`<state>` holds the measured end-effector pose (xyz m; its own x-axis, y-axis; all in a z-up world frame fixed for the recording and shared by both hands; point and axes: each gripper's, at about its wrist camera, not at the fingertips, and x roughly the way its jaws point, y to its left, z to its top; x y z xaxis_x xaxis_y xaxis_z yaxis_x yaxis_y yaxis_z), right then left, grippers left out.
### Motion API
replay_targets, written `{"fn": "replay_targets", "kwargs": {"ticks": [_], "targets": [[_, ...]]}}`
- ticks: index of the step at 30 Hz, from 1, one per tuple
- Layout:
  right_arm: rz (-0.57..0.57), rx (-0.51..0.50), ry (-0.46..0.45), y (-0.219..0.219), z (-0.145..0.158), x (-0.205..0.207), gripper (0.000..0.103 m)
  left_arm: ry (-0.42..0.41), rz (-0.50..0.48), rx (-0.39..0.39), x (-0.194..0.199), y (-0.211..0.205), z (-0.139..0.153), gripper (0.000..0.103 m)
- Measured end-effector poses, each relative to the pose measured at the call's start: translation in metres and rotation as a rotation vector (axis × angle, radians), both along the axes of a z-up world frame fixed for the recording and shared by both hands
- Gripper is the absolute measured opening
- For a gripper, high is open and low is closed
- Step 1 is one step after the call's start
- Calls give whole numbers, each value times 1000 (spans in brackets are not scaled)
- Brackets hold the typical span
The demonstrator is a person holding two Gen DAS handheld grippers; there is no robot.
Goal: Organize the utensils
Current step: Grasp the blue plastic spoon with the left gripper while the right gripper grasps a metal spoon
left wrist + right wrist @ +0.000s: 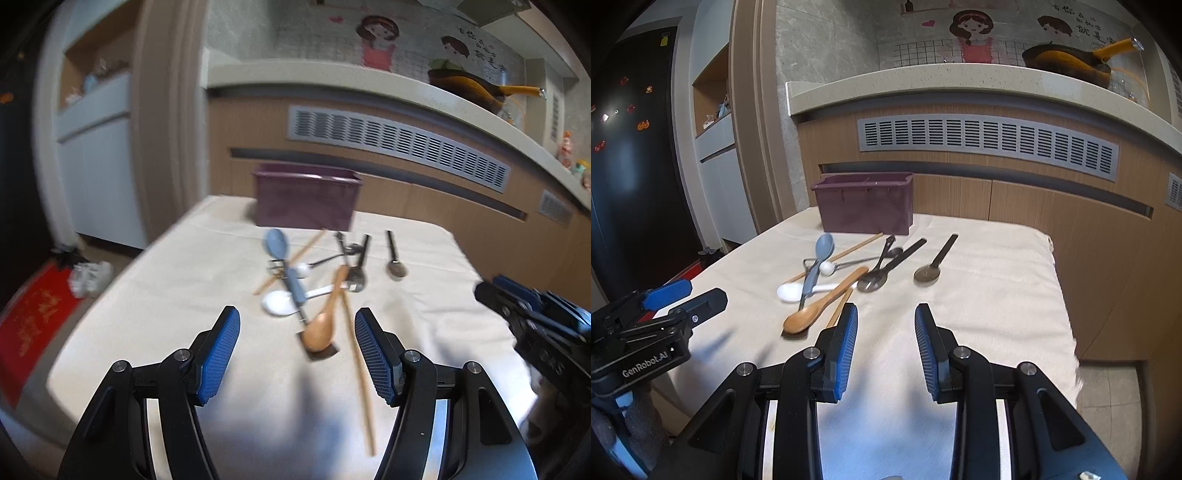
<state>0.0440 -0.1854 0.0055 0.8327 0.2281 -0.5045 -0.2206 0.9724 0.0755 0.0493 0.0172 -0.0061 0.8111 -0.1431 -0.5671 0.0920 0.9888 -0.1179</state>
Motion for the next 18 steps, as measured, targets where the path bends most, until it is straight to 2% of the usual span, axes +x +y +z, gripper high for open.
{"fn": "replay_targets", "kwargs": {"ticks": [3, 6, 9, 15, 18], "targets": [[-4, -13, 0, -9, 10, 28, 31, 115, -44, -67, 42, 6, -2, 56], [-17, 26, 52, -23, 16, 66, 31, 205, -52, -130, 75, 15, -9, 54], [-39, 51, 98, -34, 15, 98, 31, 230, -48, -136, 103, 21, -13, 54], [-20, -14, 151, -27, 1, 150, 31, 256, -102, -154, 153, 22, -14, 54], [-18, -16, 182, -25, -6, 170, 31, 277, -129, -124, 173, 18, -17, 54]]}}
